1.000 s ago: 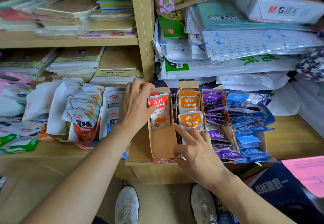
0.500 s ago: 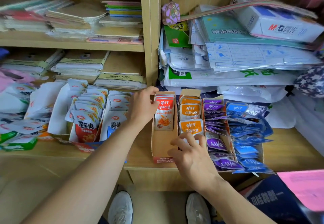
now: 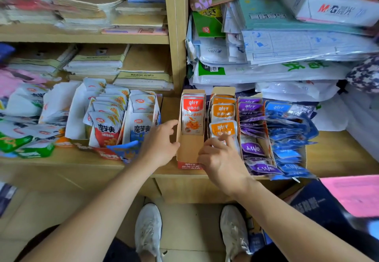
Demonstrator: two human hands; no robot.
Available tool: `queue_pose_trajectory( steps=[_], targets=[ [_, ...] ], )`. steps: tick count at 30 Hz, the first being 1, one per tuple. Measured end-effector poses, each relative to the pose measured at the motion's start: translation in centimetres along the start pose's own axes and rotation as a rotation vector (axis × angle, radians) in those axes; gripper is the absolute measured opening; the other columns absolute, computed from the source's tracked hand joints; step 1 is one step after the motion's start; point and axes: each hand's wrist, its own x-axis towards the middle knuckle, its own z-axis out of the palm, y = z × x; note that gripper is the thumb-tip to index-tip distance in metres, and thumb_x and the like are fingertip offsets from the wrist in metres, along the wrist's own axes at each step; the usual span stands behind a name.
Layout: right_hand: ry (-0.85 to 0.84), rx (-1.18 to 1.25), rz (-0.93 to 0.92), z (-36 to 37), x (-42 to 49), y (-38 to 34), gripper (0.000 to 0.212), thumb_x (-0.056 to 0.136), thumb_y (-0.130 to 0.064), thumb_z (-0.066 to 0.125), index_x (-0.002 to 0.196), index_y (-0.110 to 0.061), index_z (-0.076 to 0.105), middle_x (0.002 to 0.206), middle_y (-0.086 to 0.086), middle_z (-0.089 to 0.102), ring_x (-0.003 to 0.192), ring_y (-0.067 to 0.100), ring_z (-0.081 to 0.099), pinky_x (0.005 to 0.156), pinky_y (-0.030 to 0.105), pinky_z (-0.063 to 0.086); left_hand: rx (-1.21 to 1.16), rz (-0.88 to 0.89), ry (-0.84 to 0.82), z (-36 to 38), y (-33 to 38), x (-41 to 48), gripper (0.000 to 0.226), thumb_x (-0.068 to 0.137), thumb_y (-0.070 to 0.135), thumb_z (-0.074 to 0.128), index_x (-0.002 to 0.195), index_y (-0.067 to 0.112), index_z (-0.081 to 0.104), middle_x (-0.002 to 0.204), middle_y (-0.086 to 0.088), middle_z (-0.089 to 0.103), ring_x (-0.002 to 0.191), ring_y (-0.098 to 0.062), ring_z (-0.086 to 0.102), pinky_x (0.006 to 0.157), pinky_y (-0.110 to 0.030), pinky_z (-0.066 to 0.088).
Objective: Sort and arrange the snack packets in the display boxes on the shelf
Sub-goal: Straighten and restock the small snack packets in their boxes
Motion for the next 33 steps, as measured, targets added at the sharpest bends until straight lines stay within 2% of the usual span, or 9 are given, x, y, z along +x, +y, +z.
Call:
queue_pose_trajectory(
  steps=[10,15,18,21,24,26,28,30,33],
  targets=[
    [0.036,0.051,-0.005,1.4,0.6,0.5,0.014,0.073,-0.012,0.081,0.076,-0.021,0.071,0.081,-0.004,0.067,0.089,0.021,0.059,0.087,0.042,0.033,0.055,-0.003,0.084,1.2,-0.2,-1.0,0.064,0.090,0.007,0.068,0.148,0.025,0.044,0.101,0.000,0.072,0.080,-0.025,0.072,0.081,-0.050,0.060],
    [0.029,0.200,0.037,-0.6,0.3,0.7,0.036,0.069,-0.026,0.088,0.102,-0.021,0.074,0.118,-0.001,0.069,0.111,0.023,0.059,0.087,0.047,0.044,0.101,-0.033,0.016,-0.1,0.6,-1.3,0.076,0.091,0.020,0.070,0.156,0.023,0.031,0.129,-0.004,0.065,0.098,-0.028,0.071,0.086,-0.047,0.059],
    [0.082,0.311,0.167,-3.7,-0.9,1.7,0.045,0.074,-0.028,0.086,0.116,-0.022,0.071,0.124,-0.005,0.067,0.114,0.019,0.057,0.086,0.040,0.043,0.244,0.032,0.080,-1.1,1.5,-2.7,0.074,0.093,0.030,0.068,0.156,0.023,0.029,0.138,0.002,0.060,0.115,-0.024,0.063,0.099,-0.045,0.052],
    [0.096,0.444,0.313,-6.1,-2.9,3.8,0.035,0.080,-0.024,0.082,0.114,-0.024,0.073,0.116,-0.009,0.069,0.108,0.014,0.062,0.090,0.037,0.049,0.109,0.213,0.189,-0.9,2.9,-4.6,0.060,0.091,0.032,0.070,0.146,0.029,0.047,0.133,0.010,0.062,0.103,-0.010,0.065,0.093,-0.037,0.055],
    [0.090,0.563,0.479,-7.7,-4.3,5.8,0.030,0.082,-0.018,0.080,0.112,-0.021,0.074,0.104,-0.009,0.072,0.093,-0.002,0.064,0.083,0.009,0.048,0.031,0.388,0.107,0.9,4.6,-6.3,0.047,0.091,0.034,0.069,0.137,0.032,0.058,0.133,0.016,0.061,0.115,-0.003,0.058,0.099,-0.032,0.052],
    [0.109,0.578,0.555,-7.7,-4.4,6.8,0.028,0.083,-0.013,0.080,0.110,-0.017,0.075,0.092,-0.014,0.070,0.082,-0.012,0.061,0.075,0.002,0.045,0.112,0.497,0.031,2.6,5.5,-6.9,0.048,0.093,0.039,0.066,0.140,0.033,0.056,0.137,0.017,0.057,0.125,-0.002,0.049,0.105,-0.022,0.040],
    [0.127,0.559,0.559,-7.2,-3.7,7.2,0.029,0.084,-0.015,0.079,0.112,-0.018,0.074,0.094,-0.014,0.071,0.085,-0.011,0.062,0.081,0.012,0.052,0.216,0.578,0.037,4.1,5.8,-6.7,0.050,0.095,0.039,0.064,0.143,0.030,0.053,0.139,0.016,0.056,0.126,-0.004,0.044,0.100,-0.019,0.037],
    [0.110,0.494,0.501,-6.2,-2.5,7.4,0.038,0.084,-0.020,0.079,0.121,-0.020,0.070,0.112,-0.006,0.072,0.102,0.009,0.063,0.093,0.032,0.053,0.259,0.585,0.032,5.1,5.5,-6.0,0.048,0.095,0.037,0.065,0.141,0.028,0.056,0.137,0.014,0.058,0.122,-0.008,0.045,0.097,-0.023,0.044],
    [0.057,0.317,0.411,-4.4,-0.7,7.4,0.054,0.082,-0.027,0.080,0.132,-0.019,0.063,0.126,0.000,0.066,0.109,0.027,0.053,0.093,0.047,0.047,0.248,0.582,-0.004,5.8,4.8,-5.3,0.029,0.094,0.035,0.067,0.121,0.027,0.071,0.120,0.014,0.066,0.113,-0.009,0.046,0.090,-0.032,0.052]
  ],
)
